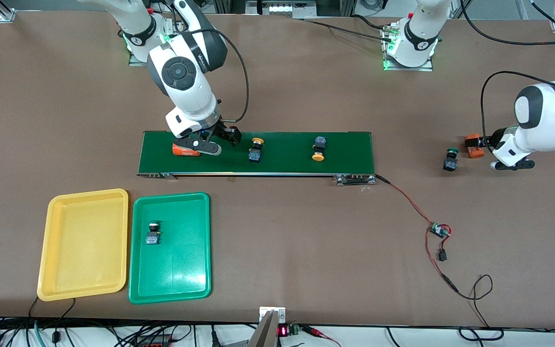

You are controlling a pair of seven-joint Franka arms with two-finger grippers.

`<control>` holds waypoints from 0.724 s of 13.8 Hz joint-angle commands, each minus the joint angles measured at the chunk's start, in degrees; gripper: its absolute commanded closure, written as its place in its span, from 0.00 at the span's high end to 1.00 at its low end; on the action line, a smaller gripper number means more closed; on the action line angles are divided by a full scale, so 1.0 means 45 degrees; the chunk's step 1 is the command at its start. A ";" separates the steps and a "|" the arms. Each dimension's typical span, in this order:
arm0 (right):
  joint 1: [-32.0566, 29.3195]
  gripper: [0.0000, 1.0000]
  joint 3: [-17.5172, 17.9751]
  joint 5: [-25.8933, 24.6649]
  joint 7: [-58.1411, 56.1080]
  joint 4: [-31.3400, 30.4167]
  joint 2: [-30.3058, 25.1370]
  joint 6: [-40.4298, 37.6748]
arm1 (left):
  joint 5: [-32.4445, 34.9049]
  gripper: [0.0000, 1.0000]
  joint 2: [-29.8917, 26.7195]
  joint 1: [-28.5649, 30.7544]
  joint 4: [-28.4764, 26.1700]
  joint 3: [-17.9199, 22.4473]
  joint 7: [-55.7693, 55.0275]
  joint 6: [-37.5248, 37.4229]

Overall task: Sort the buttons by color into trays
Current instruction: 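Grasp the orange cylinder with the left gripper while the right gripper grasps a button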

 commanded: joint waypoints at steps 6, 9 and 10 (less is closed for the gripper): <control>0.0123 1.00 -0.0036 0.0013 0.0626 0.0291 0.0276 0.0197 | 0.0321 0.78 0.0590 -0.0030 -0.0040 0.0162 0.0074 0.0629; 0.0221 1.00 -0.0036 -0.0007 0.0608 0.0524 0.0665 0.0353 | 0.0321 0.41 0.0591 -0.0030 -0.0041 0.0240 0.0054 0.0454; 0.0240 1.00 -0.0036 -0.0046 0.0608 0.0699 0.0879 0.0392 | 0.0321 0.25 0.0513 -0.0030 -0.0021 0.0240 0.0112 0.0163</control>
